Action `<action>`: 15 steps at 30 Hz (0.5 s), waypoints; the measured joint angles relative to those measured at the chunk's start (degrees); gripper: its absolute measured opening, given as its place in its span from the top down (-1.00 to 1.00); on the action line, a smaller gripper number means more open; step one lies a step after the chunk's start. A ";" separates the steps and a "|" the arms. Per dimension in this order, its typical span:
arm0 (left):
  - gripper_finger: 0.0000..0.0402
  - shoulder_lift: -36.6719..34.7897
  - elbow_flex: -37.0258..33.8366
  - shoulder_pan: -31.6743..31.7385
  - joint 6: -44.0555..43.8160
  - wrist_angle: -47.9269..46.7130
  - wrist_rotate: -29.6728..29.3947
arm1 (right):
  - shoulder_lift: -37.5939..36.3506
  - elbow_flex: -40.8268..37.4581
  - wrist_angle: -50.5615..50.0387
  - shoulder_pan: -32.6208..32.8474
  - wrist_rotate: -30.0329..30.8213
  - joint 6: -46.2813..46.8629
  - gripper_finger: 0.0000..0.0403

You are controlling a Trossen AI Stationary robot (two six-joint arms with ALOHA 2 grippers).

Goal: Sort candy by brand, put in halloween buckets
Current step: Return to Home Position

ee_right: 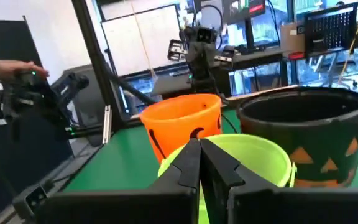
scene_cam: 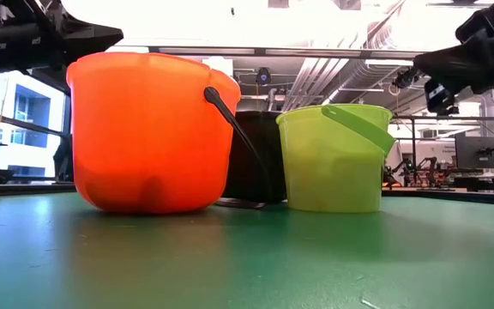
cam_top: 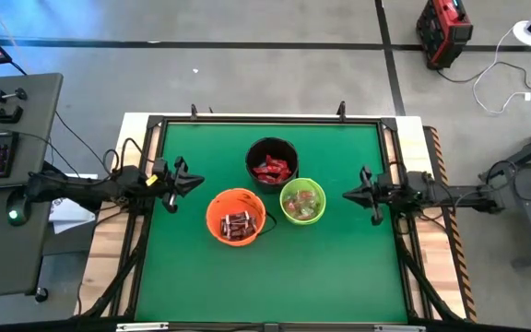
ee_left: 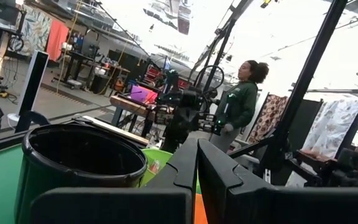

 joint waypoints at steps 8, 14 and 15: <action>0.98 0.39 0.07 0.00 -0.02 -1.26 0.15 | 0.00 -0.20 2.54 -0.72 -0.17 0.01 1.00; 0.98 0.39 0.07 0.00 0.01 -2.36 0.24 | 0.35 -0.20 1.86 -1.32 -0.13 0.01 1.00; 0.98 0.39 0.07 0.00 -0.01 -2.37 0.24 | 0.35 -0.20 1.71 -1.31 -0.13 0.01 1.00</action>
